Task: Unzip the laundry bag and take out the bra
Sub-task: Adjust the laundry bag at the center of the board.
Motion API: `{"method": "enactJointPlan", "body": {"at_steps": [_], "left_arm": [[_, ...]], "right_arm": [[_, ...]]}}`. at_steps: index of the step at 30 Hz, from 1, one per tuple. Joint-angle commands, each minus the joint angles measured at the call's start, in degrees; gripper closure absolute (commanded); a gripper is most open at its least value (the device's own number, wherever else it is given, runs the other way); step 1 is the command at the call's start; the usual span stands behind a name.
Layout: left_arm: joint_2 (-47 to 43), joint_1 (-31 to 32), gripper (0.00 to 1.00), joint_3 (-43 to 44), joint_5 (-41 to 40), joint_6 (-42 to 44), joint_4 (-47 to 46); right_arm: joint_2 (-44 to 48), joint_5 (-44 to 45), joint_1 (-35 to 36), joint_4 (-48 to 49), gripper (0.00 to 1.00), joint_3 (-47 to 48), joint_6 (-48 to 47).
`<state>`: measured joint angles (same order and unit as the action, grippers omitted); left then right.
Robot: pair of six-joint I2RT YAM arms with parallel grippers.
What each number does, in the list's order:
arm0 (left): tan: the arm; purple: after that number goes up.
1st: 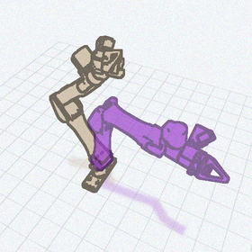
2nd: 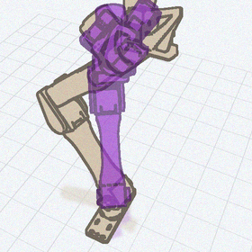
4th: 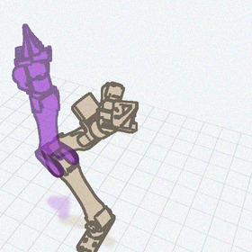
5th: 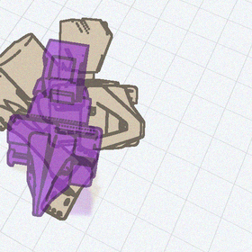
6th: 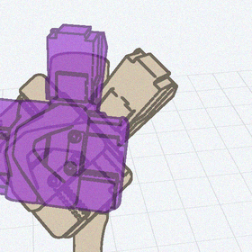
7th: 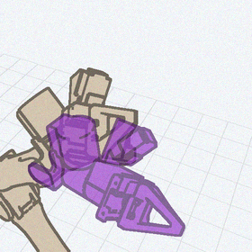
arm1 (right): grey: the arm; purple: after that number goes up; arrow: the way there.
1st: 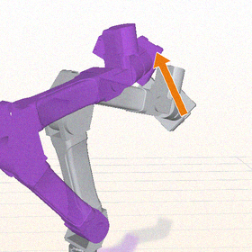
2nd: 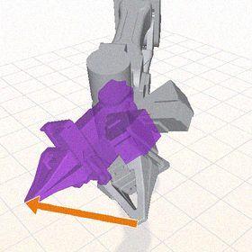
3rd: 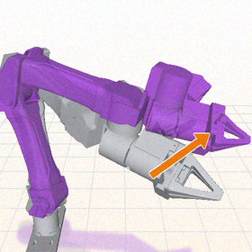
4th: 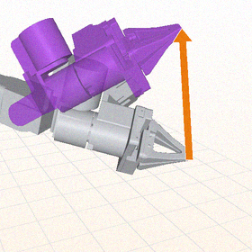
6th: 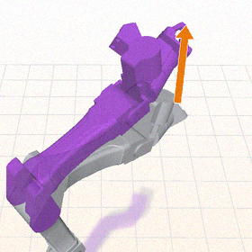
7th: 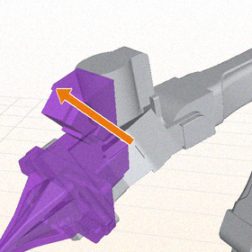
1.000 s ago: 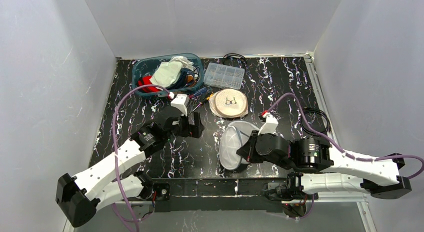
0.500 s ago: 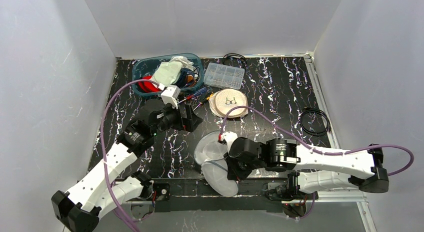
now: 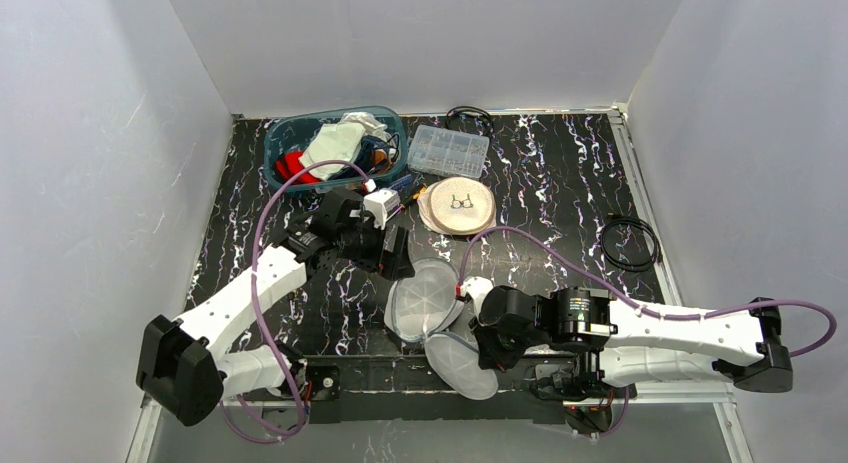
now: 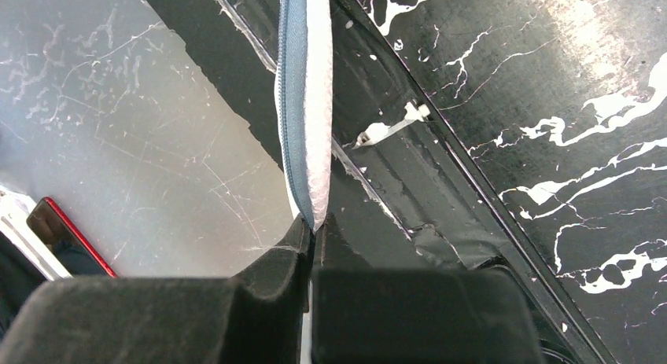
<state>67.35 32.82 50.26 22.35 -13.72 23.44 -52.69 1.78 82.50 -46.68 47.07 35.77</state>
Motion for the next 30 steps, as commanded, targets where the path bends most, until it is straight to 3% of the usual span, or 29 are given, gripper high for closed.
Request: {"method": "enactJointPlan", "body": {"at_steps": [1, 6, 11, 14, 16, 17, 18, 27, 29, 30], "left_arm": [[-3.34, -0.3, 0.02, 1.6, 4.97, 3.0, 1.15], [-1.25, -0.25, 0.06, 0.96, 7.6, 2.69, 2.26], [4.5, -0.21, 0.25, -0.16, 9.19, 1.29, 2.95], [5.29, -0.13, 0.49, 0.13, 9.7, 0.58, 2.78], [4.32, -0.12, 0.75, 0.47, 8.75, 0.19, 2.92], [3.56, -0.12, 0.95, 0.88, 7.12, 0.04, 3.38], [2.21, -0.12, 1.0, 1.26, 5.52, -0.32, 3.94], [-12.76, -0.21, 1.0, 13.1, -22.44, -3.88, 18.87], [-13.43, -0.18, 1.0, 18.83, -26.14, -3.31, 22.8], [-13.23, -0.13, 1.0, 21.93, -27.56, -3.12, 24.75]], "right_arm": [[0.14, 0.83, 0.11, -0.85, 0.99, -0.09, -0.88], [-0.71, 0.88, 0.1, -0.42, 0.99, 0.46, -1.31], [-1.8, 0.27, 0.08, 0.87, 0.99, 1.53, -1.47], [-2.67, 0.18, 0.05, 1.69, 0.99, 2.54, -1.87], [-3.74, 0.63, 0.09, 2.29, 0.99, 3.6, -2.44], [-4.51, 1.06, 0.1, 2.53, 0.99, 4.43, -2.84], [-5.32, 1.59, 0.12, 2.74, 0.99, 5.23, -3.31], [-12.1, 9.7, -4.31, 13.18, 0.96, 11.5, -5.75], [-11.51, 8.99, -6.66, 17.49, 0.78, 11.18, -5.93], [-10.94, 9.02, -7.28, 19.38, 0.61, 10.94, -5.97]]}}
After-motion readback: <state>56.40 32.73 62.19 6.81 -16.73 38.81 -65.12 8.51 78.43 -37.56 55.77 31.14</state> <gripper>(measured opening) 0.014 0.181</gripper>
